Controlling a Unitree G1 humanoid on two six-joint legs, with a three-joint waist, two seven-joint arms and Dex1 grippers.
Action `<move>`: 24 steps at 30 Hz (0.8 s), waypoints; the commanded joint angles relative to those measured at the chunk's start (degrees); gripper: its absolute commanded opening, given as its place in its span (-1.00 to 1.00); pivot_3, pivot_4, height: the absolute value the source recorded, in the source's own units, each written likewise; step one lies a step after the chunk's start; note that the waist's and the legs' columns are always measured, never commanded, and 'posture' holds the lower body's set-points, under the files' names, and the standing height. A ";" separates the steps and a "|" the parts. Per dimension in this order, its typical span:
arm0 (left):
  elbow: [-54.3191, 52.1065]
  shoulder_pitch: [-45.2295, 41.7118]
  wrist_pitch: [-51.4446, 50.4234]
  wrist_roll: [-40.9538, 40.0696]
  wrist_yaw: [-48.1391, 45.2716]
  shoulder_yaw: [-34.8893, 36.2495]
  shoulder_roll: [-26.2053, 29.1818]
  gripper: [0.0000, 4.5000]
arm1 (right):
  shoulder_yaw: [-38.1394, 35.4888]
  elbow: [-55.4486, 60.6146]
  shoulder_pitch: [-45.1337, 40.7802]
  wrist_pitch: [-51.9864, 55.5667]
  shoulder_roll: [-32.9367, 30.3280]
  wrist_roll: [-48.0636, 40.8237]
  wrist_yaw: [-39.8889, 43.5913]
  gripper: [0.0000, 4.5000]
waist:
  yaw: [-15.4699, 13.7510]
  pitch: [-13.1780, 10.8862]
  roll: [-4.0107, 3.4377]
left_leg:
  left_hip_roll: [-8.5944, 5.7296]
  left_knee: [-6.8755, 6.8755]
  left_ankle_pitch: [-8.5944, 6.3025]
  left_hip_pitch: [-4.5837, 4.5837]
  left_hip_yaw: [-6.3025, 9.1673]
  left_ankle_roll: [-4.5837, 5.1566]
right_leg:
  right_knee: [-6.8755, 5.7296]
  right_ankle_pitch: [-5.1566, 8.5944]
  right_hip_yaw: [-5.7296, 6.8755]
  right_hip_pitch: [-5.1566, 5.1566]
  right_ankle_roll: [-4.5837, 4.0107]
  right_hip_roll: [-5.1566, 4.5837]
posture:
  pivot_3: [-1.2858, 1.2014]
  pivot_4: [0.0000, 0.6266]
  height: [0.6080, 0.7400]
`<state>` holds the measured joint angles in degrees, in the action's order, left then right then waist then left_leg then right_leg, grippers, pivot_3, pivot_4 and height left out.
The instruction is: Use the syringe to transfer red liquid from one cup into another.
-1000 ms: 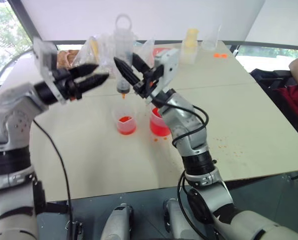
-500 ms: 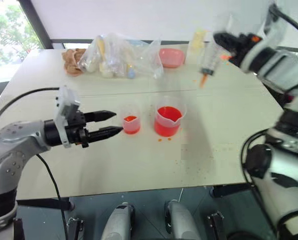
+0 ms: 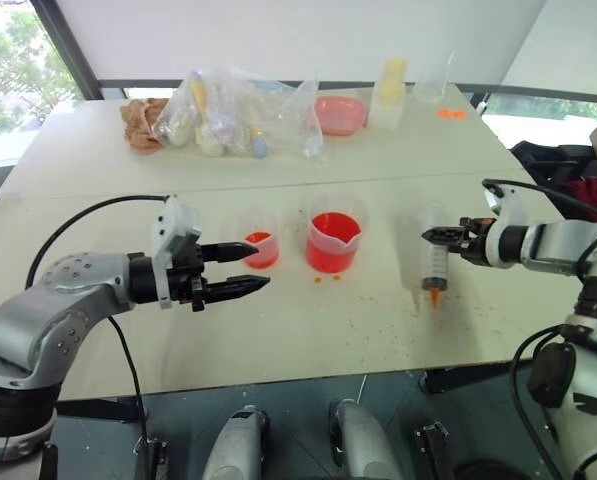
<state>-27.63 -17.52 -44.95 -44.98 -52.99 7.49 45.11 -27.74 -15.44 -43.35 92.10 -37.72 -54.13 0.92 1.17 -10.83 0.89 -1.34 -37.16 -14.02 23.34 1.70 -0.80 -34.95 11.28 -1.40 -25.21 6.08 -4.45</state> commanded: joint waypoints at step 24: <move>2.74 1.75 -0.47 -1.69 4.87 7.48 0.55 0.31 | 4.86 21.41 16.90 -9.06 -11.67 2.45 28.75 0.99 | -0.20 -0.01 0.04 | 0.03 -0.06 -0.01 -0.06 0.09 0.02 | 0.08 0.06 0.04 0.18 0.05 0.00 | 0.03 -0.52 1.00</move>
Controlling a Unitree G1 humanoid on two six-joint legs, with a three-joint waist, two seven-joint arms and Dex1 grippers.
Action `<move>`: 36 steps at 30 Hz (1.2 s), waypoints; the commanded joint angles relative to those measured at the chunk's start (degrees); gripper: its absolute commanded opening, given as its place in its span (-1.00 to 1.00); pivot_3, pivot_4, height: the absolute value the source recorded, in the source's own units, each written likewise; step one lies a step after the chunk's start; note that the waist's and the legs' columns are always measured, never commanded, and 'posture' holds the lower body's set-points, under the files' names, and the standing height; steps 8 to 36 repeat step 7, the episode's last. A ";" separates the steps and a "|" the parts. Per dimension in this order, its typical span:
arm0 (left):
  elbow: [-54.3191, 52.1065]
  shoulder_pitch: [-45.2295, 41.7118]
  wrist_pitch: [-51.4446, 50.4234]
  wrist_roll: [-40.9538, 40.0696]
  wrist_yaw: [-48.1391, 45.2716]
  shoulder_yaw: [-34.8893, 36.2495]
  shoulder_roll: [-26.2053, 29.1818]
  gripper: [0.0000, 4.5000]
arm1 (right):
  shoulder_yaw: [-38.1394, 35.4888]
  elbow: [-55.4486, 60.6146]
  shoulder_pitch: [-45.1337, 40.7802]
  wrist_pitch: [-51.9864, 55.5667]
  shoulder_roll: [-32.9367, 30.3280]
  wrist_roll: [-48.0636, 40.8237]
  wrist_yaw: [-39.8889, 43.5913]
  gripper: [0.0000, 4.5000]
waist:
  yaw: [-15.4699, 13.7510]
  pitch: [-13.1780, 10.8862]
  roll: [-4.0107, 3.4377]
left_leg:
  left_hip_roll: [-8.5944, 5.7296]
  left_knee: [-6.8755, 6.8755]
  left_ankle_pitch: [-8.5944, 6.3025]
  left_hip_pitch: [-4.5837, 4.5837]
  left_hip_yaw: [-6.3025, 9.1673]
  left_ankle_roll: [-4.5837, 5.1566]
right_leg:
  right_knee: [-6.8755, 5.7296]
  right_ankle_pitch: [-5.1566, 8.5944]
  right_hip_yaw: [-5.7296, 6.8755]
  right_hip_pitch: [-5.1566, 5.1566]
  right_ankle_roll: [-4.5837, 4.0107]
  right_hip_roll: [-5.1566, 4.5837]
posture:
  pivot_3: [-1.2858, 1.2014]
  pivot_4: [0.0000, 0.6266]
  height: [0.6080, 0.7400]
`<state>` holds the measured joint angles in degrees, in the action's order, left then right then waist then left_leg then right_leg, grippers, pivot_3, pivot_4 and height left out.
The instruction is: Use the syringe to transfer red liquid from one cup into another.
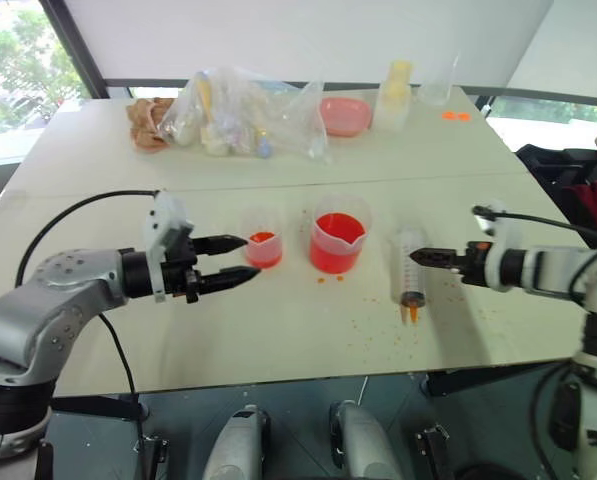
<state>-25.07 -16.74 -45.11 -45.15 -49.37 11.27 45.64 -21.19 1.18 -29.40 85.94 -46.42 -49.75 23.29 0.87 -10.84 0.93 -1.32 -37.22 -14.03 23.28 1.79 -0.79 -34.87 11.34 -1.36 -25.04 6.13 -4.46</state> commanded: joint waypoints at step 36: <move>-0.81 9.16 1.46 -0.38 5.64 9.64 -1.31 0.31 | -13.34 14.64 21.22 -21.33 -4.32 -0.26 19.18 0.99 | -0.02 -0.01 0.01 | 0.05 0.00 -0.01 -0.01 -0.05 0.01 | -0.01 0.02 -0.02 0.00 0.03 -0.01 | 0.03 -0.52 1.00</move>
